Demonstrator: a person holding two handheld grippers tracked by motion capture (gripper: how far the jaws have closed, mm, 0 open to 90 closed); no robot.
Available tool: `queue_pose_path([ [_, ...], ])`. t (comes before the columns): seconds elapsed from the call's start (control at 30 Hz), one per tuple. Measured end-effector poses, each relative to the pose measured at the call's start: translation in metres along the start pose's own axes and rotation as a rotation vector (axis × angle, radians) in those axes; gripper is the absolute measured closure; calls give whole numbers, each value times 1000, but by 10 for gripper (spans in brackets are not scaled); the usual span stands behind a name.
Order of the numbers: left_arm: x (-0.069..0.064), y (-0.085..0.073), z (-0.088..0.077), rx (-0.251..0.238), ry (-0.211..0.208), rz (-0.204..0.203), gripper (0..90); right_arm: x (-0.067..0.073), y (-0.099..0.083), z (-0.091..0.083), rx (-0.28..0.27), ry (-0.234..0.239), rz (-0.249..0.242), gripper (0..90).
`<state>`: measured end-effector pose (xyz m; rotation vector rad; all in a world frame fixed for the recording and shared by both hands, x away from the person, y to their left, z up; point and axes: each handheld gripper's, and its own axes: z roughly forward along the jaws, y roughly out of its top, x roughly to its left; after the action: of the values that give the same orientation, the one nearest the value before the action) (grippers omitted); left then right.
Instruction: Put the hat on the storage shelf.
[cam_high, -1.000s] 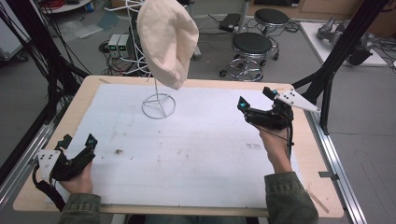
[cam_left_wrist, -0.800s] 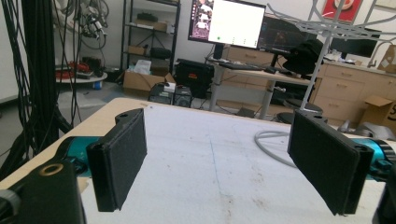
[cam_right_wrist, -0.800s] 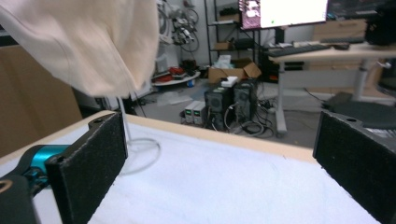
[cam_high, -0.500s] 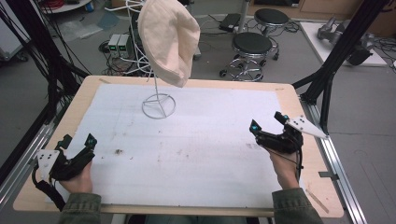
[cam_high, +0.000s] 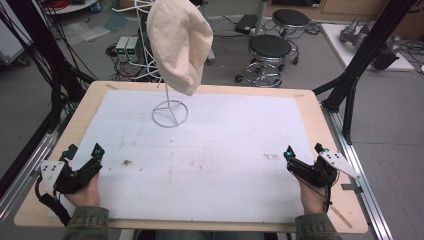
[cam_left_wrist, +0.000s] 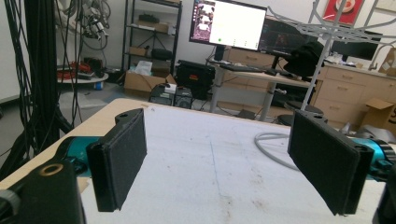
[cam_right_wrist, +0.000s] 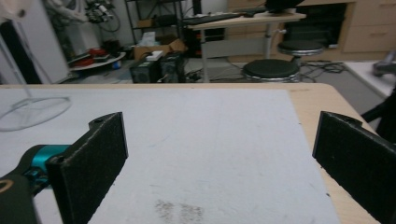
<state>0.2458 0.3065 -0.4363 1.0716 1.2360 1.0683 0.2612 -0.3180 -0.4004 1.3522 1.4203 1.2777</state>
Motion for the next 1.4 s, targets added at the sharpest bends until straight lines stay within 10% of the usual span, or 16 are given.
queue_pose_path([
  [1.4,2,-3,3,19,4,3,196,-5,-10,-15,-45,-75,39,24],
])
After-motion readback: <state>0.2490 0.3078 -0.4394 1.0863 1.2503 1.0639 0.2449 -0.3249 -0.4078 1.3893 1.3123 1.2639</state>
